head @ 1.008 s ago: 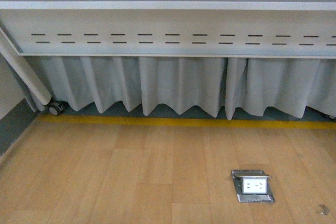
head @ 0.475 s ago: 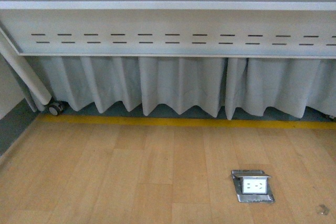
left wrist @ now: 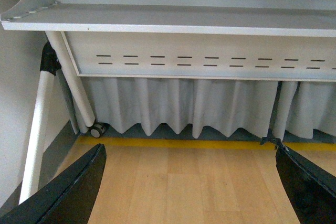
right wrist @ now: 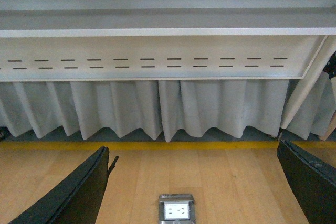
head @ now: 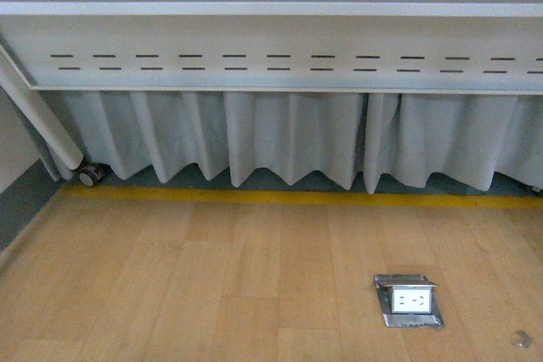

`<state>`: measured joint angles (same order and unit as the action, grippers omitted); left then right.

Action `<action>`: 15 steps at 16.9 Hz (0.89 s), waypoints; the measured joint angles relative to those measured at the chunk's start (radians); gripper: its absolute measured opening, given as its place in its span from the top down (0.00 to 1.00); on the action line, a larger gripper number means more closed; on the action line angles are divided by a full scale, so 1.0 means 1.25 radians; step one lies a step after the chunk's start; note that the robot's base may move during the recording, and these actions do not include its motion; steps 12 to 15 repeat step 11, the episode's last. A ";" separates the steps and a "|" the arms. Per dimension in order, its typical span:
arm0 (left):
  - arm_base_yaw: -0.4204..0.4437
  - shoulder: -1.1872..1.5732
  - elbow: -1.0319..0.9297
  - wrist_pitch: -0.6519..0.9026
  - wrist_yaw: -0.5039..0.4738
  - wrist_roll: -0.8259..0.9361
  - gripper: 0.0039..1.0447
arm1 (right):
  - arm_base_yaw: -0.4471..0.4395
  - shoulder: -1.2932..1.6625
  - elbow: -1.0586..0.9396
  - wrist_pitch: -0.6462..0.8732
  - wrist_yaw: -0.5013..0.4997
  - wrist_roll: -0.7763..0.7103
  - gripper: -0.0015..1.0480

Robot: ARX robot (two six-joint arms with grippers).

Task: Open oven

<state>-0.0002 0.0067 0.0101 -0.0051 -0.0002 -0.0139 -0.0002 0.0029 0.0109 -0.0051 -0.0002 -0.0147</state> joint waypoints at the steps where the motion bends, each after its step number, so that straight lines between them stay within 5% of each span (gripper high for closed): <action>1: 0.000 0.000 0.000 0.000 0.000 0.000 0.06 | 0.000 0.000 0.000 0.000 0.000 0.000 0.06; 15: 0.000 0.000 0.000 0.000 0.000 0.000 0.06 | 0.000 0.000 0.000 0.000 0.000 0.000 0.06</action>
